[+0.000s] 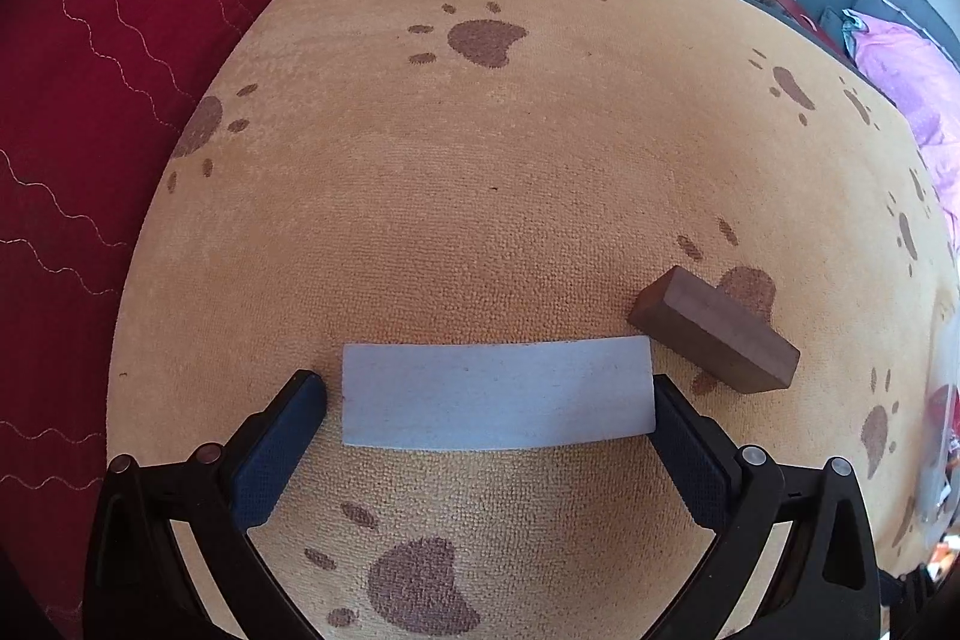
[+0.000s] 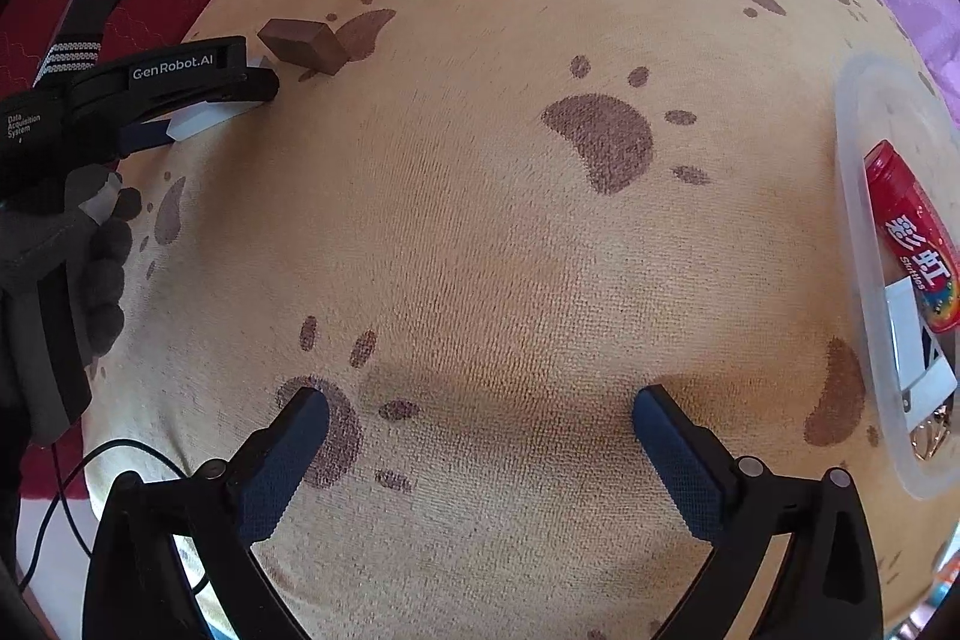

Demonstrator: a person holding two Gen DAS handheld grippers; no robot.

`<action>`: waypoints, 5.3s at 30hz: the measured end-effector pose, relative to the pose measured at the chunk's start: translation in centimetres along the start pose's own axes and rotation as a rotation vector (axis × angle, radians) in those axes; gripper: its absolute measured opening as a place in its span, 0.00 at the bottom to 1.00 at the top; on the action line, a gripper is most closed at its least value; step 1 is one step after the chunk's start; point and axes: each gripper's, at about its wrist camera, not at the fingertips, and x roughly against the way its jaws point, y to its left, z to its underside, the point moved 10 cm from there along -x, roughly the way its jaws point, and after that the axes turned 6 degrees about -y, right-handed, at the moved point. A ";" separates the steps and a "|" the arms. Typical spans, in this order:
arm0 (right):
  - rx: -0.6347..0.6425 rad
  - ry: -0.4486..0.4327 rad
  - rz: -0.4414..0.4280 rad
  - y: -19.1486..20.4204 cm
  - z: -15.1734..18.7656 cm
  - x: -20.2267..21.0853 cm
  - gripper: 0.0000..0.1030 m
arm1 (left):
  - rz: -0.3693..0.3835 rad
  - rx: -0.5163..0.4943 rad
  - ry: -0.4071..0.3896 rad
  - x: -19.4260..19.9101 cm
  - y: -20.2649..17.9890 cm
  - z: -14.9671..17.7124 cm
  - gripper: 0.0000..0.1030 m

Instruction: Organize rigid objects

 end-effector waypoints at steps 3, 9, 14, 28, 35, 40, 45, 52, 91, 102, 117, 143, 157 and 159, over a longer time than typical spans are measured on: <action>0.023 0.013 0.030 0.2 0.1 -0.2 1.00 | -0.003 0.008 0.005 -0.1 0.0 -0.1 1.00; 0.090 0.025 0.094 1.0 0.5 -0.7 1.00 | -0.002 0.007 0.006 -0.2 -0.1 -0.4 1.00; 0.063 0.011 0.093 1.1 0.4 -0.6 1.00 | 0.013 -0.033 -0.019 0.5 -0.4 0.0 0.92; 0.005 -0.061 -0.007 2.3 -5.2 0.4 0.98 | 0.060 -0.045 -0.045 2.4 -0.1 0.5 0.89; -0.112 -0.057 -0.156 5.0 -9.0 -0.2 0.98 | 0.007 -0.024 -0.069 4.1 2.6 1.6 0.89; -0.134 -0.076 -0.186 6.8 -11.6 -0.7 0.98 | -0.033 0.007 -0.079 5.3 5.0 2.9 0.89; -0.172 -0.053 -0.211 8.7 -13.7 -1.9 0.94 | -0.055 0.057 -0.072 6.0 7.1 4.6 0.89; -0.187 -0.037 -0.174 10.3 -15.7 -3.1 0.90 | -0.072 0.080 -0.063 6.6 8.9 6.4 0.89; 0.014 -0.045 -0.194 9.8 -10.1 -0.4 0.67 | -0.036 0.083 -0.047 7.3 7.4 8.5 0.89; 0.149 -0.059 -0.163 10.8 -10.2 -0.5 0.71 | -0.042 0.092 -0.047 7.7 7.8 9.3 0.89; 0.199 -0.049 -0.048 12.5 -11.2 -3.2 0.63 | -0.049 0.105 -0.055 8.8 8.5 10.3 0.89; 0.042 -0.076 -0.099 2.0 -4.2 4.9 0.61 | -0.028 0.016 -0.074 11.3 1.4 11.0 0.89; -0.025 -0.120 -0.114 -4.0 -2.2 9.0 0.61 | -0.001 -0.081 -0.085 12.9 -6.6 11.4 0.89; -0.036 -0.126 -0.112 -5.0 -1.9 9.5 0.61 | 0.003 -0.091 -0.089 13.2 -7.7 11.4 0.89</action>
